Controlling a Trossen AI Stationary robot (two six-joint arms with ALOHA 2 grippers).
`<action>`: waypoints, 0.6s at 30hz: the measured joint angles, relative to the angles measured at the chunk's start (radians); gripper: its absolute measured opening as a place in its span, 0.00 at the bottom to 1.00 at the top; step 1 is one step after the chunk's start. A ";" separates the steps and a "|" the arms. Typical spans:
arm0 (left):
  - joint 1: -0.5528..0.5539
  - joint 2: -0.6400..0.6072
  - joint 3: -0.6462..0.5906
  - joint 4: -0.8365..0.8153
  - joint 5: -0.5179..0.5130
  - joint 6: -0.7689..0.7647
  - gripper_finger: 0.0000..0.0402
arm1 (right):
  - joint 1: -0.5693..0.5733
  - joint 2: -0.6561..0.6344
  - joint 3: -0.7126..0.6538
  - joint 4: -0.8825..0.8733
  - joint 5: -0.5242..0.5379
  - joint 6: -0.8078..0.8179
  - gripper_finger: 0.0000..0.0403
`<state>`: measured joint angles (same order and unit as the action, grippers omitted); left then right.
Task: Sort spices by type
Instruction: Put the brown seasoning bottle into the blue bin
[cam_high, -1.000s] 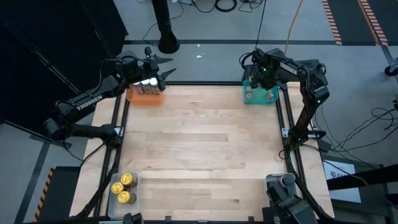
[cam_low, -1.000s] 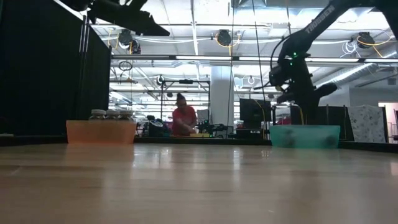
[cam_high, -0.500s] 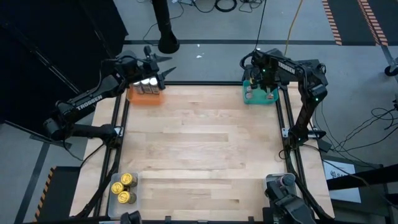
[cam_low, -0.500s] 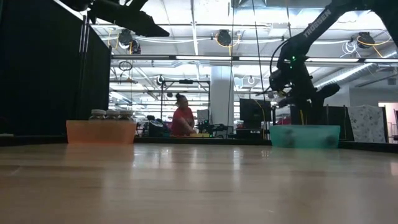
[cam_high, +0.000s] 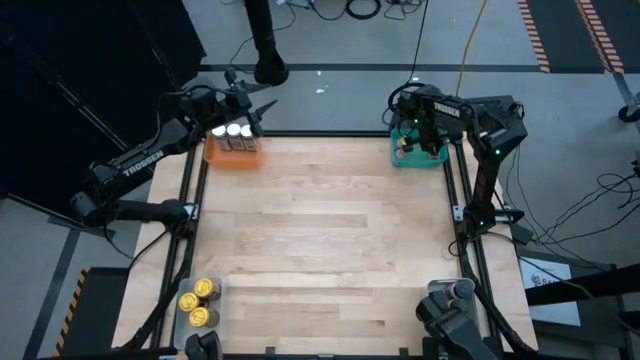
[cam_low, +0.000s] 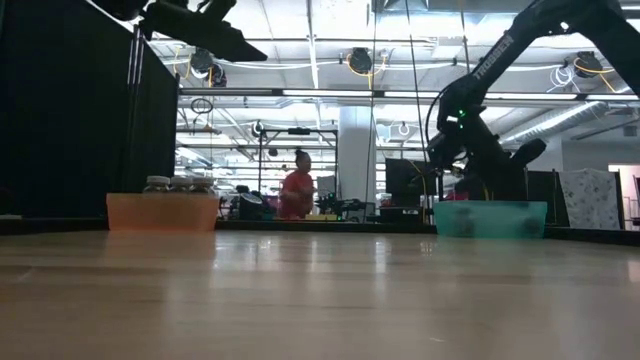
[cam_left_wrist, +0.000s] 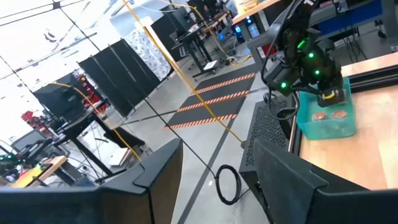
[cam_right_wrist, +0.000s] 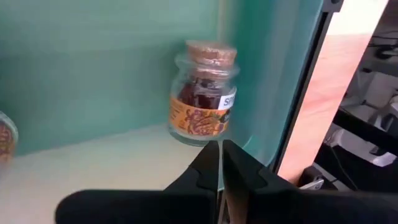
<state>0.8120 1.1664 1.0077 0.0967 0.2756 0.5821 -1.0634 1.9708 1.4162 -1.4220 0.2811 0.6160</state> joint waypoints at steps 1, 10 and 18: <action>0.000 0.000 0.000 0.000 0.000 0.000 0.51 | 0.000 0.002 0.000 0.002 0.003 0.009 0.01; 0.001 0.000 0.000 -0.005 0.000 0.001 0.51 | 0.005 0.007 0.000 0.040 -0.065 -0.016 0.00; 0.008 0.000 0.000 -0.001 0.000 0.001 0.51 | 0.004 0.002 0.004 0.010 0.024 -0.012 0.00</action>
<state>0.8204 1.1664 1.0077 0.0959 0.2756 0.5831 -1.0595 1.9728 1.4197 -1.4118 0.3049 0.6040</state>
